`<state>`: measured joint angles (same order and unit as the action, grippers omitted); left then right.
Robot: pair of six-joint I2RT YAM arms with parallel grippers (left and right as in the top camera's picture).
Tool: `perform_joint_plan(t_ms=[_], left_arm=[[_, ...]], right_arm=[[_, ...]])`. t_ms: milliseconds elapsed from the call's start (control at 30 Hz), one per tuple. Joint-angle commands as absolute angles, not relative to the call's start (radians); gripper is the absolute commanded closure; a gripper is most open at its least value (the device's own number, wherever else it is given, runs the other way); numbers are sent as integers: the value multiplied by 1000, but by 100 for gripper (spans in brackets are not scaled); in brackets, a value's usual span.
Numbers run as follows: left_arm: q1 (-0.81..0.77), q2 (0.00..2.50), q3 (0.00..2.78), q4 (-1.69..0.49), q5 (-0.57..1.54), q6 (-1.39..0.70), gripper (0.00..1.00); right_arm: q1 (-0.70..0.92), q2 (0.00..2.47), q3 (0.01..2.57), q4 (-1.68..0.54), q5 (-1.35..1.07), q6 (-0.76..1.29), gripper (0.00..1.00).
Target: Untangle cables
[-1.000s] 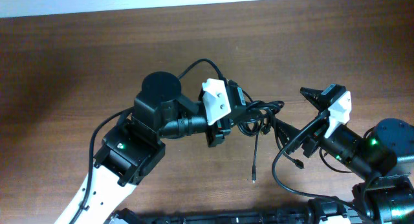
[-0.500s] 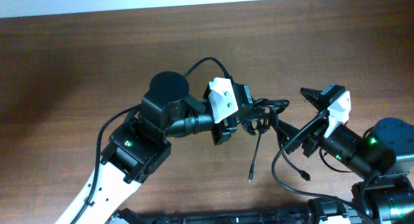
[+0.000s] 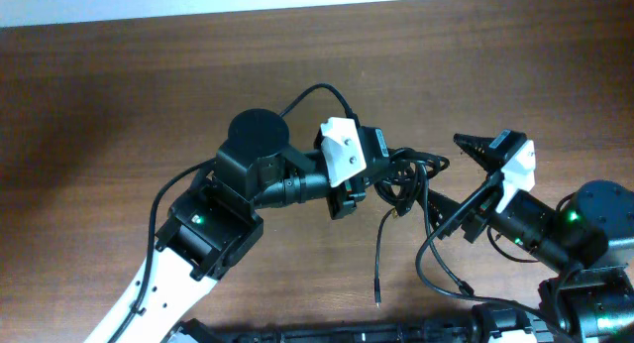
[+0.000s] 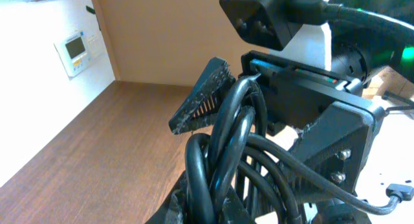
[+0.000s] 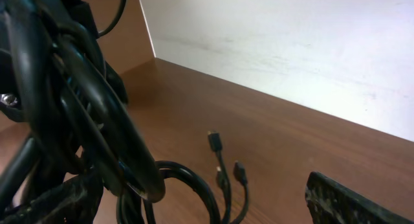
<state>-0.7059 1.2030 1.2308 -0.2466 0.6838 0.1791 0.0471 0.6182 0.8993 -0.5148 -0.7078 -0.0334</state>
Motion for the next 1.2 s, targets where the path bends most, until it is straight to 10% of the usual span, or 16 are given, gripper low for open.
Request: perform_joint_plan(t_ms=[0,567,900,1167], left_arm=[[-727,1229,1238,-237,672,173,100],[-727,1229,1238,-217,470,172,100],[-727,1229,1238,-385,749,290,100],[-727,1229,1238,-398,762,308,100]], right_arm=[[59,609,909,-493,-820,-26,0],[59,609,909,-497,-820,-26,0],[59,610,909,-518,-731,-26,0],[59,610,909,-520,-733,-26,74]])
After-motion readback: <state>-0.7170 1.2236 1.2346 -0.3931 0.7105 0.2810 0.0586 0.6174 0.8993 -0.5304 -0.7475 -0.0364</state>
